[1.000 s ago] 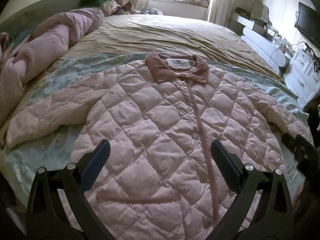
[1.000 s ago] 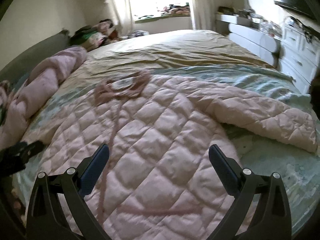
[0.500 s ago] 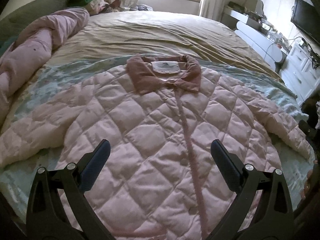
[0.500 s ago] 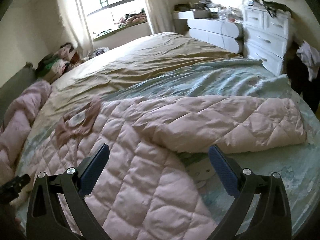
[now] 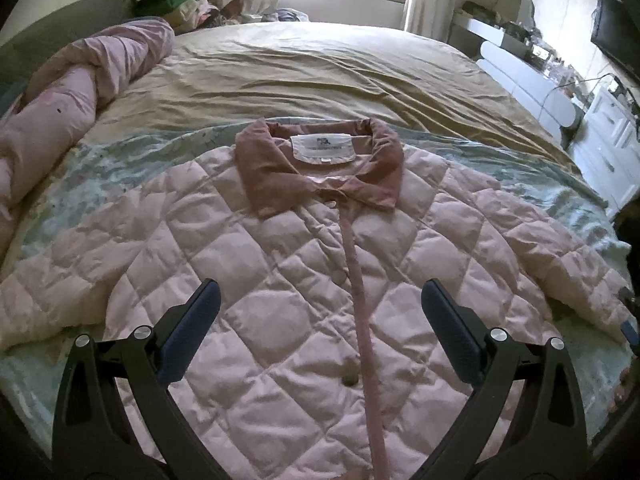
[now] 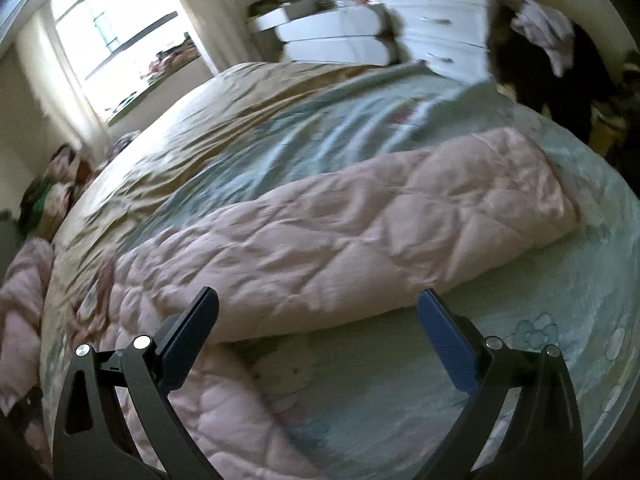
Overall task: Fold large clothes
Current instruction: 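Move the right gripper over the coat to the cuff of one sleeve, then grasp the sleeve cuff with the right gripper and lift it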
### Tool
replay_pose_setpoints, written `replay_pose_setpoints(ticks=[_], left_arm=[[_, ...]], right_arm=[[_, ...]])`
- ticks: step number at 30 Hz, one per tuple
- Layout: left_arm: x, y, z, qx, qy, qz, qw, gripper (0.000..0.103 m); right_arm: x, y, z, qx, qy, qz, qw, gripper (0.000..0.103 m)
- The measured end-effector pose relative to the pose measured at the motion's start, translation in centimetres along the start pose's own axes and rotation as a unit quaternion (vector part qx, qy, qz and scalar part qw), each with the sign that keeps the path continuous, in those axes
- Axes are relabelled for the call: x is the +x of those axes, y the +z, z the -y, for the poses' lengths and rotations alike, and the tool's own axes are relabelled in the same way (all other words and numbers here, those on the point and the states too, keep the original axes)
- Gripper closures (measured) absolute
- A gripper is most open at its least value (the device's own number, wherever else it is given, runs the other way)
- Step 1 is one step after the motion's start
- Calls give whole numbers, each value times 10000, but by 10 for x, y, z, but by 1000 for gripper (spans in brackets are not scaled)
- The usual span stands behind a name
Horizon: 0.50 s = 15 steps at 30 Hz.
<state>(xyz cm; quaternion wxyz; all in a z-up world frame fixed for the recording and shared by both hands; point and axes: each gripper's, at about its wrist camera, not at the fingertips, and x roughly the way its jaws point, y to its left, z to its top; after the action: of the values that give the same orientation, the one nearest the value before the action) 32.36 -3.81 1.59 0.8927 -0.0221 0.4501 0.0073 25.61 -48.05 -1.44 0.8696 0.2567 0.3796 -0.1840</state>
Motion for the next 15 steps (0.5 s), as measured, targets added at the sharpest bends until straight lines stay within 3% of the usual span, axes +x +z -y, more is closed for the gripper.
replay_pose_setpoints(ticks=[10, 15], left_arm=[[29, -3, 6, -57, 133, -149, 9998, 9], [35, -8, 3, -27, 263, -220, 9994, 9]], right_arm=[[34, 5, 82, 1380, -354, -408, 9890, 4], [55, 19, 105, 1579, -616, -444, 9845, 4]])
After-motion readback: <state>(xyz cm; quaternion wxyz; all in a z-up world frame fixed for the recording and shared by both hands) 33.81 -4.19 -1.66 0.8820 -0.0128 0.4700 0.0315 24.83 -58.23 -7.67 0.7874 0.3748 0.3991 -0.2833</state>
